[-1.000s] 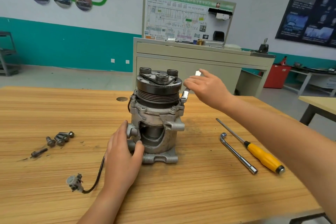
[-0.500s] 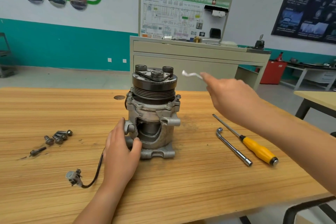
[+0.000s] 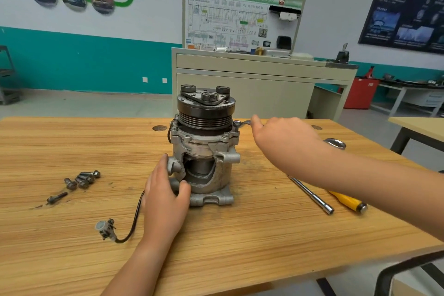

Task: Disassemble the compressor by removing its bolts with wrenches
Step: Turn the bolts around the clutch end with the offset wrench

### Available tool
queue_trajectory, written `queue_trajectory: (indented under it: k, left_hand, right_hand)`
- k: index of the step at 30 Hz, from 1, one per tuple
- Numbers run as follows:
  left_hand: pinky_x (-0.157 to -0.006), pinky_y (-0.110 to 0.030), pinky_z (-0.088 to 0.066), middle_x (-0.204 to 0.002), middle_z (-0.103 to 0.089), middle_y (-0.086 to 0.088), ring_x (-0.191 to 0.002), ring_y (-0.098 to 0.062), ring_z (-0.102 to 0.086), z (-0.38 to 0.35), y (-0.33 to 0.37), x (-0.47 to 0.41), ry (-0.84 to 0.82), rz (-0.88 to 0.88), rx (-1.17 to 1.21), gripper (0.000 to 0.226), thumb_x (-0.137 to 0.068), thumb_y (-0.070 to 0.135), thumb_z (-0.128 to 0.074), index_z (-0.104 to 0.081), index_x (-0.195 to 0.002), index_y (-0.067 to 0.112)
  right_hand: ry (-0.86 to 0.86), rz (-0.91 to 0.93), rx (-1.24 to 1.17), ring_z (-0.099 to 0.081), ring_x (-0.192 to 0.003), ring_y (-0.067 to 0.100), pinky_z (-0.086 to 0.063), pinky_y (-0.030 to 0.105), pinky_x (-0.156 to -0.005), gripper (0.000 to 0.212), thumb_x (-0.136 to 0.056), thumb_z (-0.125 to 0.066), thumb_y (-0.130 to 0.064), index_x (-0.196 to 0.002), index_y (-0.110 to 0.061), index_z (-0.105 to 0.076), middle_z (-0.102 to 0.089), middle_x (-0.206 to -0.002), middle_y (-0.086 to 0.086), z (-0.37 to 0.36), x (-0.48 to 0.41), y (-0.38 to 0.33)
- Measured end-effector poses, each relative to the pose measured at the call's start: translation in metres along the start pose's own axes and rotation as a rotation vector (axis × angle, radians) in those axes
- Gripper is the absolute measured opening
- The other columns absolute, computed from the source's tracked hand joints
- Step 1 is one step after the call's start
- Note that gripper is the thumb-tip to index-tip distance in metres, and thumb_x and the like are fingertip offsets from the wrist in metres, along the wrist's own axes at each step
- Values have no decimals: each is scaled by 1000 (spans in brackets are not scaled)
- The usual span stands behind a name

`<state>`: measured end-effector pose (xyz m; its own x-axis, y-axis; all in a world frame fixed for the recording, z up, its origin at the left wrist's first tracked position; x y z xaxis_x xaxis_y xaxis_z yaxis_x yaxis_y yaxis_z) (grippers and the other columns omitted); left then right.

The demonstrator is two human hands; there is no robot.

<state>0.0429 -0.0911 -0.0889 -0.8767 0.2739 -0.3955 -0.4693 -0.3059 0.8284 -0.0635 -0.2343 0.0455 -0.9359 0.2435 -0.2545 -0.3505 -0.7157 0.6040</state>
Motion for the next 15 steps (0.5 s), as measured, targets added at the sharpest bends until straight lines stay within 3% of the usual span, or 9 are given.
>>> queue_trajectory:
  k: [2,4,8,10,12,13,15]
  left_hand:
    - [-113,-42,-23,-149,-33,-1,-138,-17,-25,0,0,0,2,-8,-3,68,-88,11,-54,-22,-148,17]
    - [-113,-42,-23,-149,-33,-1,-138,-17,-25,0,-1,-1,3,-8,-7,69,-88,11,-54,-22,-148,17]
    - [-113,-42,-23,-150,-33,0,-138,-17,-26,-1,-1,-1,10,-10,-1,68,-88,10,-54,-23,-148,17]
    - [-114,-42,-23,-150,-33,0,-138,-17,-26,-2,0,-1,18,-12,-4,67,-88,10,-54,-24,-148,16]
    - [-114,-42,-23,-150,-32,1,-138,-16,-26,-2,-1,-1,21,-15,-8,67,-88,10,-54,-24,-148,17]
    - [-114,-42,-23,-150,-32,2,-138,-16,-26,-2,-1,-2,20,-16,-11,67,-88,11,-54,-24,-148,17]
    - [-114,-41,-23,-150,-32,3,-138,-15,-26,-3,-1,-2,18,-19,-16,67,-88,12,-54,-24,-148,18]
  right_hand:
    - [15,33,22,-28,-49,18,-20,27,-39,65,-89,-40,3,-145,-3,-7,-32,-64,5,-5,1,5]
    - [32,67,54,-28,-46,16,-19,27,-38,63,-89,-39,1,-144,-7,-10,-29,-61,2,-9,-4,13]
    - [77,118,149,-32,-44,16,-20,26,-38,37,-88,-44,1,-123,-9,-40,-34,-55,-1,-16,-23,30]
    - [92,105,111,-47,-55,20,-31,28,-43,27,-88,-45,2,-112,-8,-46,-45,-63,0,-23,-37,37]
    - [148,88,5,-58,-77,24,-44,31,-58,25,-88,-45,4,-110,-6,-47,-59,-86,6,-30,-49,37]
    - [206,104,-25,-60,-81,26,-47,32,-64,24,-86,-46,7,-107,-4,-50,-61,-92,9,-32,-56,32]
    - [380,142,-171,-65,-75,31,-53,39,-69,18,-79,-50,13,-93,7,-59,-66,-84,20,-32,-65,22]
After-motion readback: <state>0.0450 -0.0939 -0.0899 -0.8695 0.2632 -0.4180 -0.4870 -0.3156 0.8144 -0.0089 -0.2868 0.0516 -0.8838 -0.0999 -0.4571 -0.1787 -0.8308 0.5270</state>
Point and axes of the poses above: each hand's wrist, its own x-axis away from the middle knuckle, its own z-axis out of the back of the hand, y = z × x, the point moved 6 cm from there along -x, towards the middle knuckle
